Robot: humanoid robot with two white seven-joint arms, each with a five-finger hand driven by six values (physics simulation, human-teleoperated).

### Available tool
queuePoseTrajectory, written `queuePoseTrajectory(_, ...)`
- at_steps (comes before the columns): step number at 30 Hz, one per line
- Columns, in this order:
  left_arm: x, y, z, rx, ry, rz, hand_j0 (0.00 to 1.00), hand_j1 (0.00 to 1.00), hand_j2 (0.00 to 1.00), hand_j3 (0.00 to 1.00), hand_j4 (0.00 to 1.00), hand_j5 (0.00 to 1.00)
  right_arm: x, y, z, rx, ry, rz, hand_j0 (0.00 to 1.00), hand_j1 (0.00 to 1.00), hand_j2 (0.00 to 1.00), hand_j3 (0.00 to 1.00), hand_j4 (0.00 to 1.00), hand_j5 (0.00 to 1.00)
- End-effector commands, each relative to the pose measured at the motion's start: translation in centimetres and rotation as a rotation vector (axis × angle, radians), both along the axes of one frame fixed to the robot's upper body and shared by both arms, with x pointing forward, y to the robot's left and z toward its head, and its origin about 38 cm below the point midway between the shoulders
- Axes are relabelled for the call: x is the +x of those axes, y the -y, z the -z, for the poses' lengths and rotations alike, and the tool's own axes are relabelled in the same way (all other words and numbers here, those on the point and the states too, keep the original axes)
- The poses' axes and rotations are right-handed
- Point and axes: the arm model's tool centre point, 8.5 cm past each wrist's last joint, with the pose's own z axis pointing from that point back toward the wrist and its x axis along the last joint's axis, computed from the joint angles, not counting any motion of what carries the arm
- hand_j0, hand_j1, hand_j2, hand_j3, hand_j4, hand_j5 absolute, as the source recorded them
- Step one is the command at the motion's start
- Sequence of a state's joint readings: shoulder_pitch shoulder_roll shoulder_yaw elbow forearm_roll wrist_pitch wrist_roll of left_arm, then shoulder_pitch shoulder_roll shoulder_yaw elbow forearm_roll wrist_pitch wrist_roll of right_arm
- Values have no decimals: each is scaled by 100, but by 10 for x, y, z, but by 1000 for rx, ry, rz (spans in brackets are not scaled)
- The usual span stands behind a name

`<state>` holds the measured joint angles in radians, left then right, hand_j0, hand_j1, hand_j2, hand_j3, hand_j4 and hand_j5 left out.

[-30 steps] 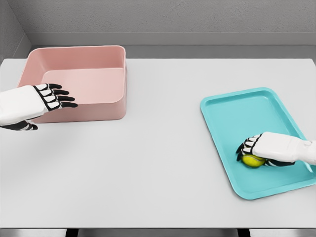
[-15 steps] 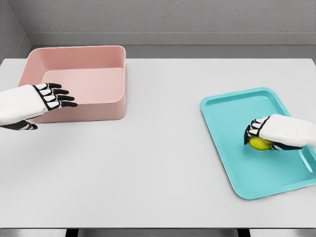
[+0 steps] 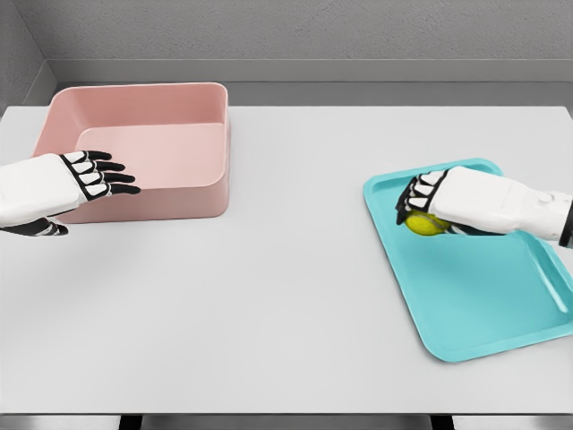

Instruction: Put the tennis from the blue tray into the pink basket with both arms

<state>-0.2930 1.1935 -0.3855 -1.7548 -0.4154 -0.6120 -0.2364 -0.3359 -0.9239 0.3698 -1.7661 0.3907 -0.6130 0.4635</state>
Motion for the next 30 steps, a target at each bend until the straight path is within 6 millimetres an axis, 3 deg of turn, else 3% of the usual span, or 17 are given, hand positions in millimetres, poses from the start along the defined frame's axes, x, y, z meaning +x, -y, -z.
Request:
queuePoseTrajectory(1, 0, 0, -1, -4, -1, -2, 100, 100, 100, 100, 100, 100, 0, -19, 9, 46, -17, -31, 33, 33, 33, 33, 33, 33)
queuePoseTrajectory(11, 0, 0, -2, -5, 2, 0, 100, 100, 100, 100, 100, 100, 2, -84, 24, 110, -47, -160, 32, 32, 32, 32, 32, 32)
queuePoseTrajectory(13, 0, 0, -2, -6, 3, 0, 100, 100, 100, 100, 100, 100, 1, -111, 28, 116, -30, -205, 31, 31, 31, 31, 31, 31)
queuePoseTrajectory(17, 0, 1, -1, -5, 0, 1, 100, 100, 100, 100, 100, 100, 1, -134, 28, 136, -14, -238, 31, 31, 31, 31, 31, 31)
queuePoseTrajectory(22, 0, 1, -1, -5, 0, 1, 100, 100, 100, 100, 100, 100, -4, -167, 42, 122, -11, -283, 31, 31, 31, 31, 31, 31)
queuePoseTrajectory(27, 0, 1, -1, -6, 1, 1, 100, 100, 100, 100, 100, 100, 14, -192, 58, 98, -52, -280, 31, 31, 31, 31, 31, 31)
queuePoseTrajectory(30, -1, 1, -1, -5, 0, 3, 100, 100, 100, 100, 100, 100, 15, -206, 68, 87, -67, -290, 31, 31, 31, 31, 31, 31)
